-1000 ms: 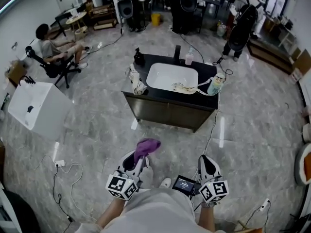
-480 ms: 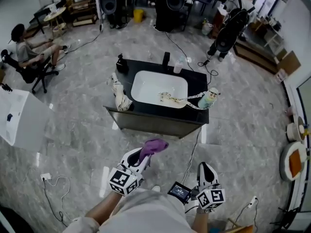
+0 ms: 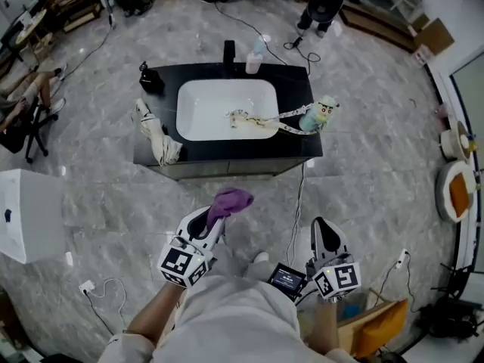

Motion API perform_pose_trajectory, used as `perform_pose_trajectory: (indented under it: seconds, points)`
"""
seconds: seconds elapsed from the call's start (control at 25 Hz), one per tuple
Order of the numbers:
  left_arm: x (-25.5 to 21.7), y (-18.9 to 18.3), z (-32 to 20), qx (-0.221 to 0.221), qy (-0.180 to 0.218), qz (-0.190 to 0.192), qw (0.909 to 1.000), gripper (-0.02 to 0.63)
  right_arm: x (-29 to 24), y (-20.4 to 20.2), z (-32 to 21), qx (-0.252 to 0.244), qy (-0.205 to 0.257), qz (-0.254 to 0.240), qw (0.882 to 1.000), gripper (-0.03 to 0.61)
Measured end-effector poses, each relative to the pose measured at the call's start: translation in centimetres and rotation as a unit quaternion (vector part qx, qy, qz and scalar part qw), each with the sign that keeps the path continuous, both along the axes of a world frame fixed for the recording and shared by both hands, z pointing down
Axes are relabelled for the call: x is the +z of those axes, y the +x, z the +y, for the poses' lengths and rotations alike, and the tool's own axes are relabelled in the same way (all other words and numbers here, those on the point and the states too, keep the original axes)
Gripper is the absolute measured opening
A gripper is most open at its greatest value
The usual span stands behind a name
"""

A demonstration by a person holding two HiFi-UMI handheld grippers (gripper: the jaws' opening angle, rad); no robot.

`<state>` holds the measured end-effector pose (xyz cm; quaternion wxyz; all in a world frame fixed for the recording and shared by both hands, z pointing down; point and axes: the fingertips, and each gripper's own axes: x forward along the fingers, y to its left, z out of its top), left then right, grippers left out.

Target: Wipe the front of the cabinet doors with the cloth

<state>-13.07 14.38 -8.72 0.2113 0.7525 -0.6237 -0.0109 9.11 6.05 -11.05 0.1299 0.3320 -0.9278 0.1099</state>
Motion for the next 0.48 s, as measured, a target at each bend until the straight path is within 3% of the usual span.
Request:
perform_pose_trajectory:
  seconds: [0.32, 0.48]
  points:
    - [5.5, 4.8, -5.5, 0.019, -0.054, -0.011, 0.9983, 0.087, 6.7, 1.5, -3.7, -0.037, -0.053, 0.005, 0.998, 0.028]
    - [9.2, 9.3, -10.3, 0.012, -0.071, -0.020, 0.9972, 0.087, 12.1, 4.9, -7.2, -0.064, -0.071, 0.037, 0.995, 0.028]
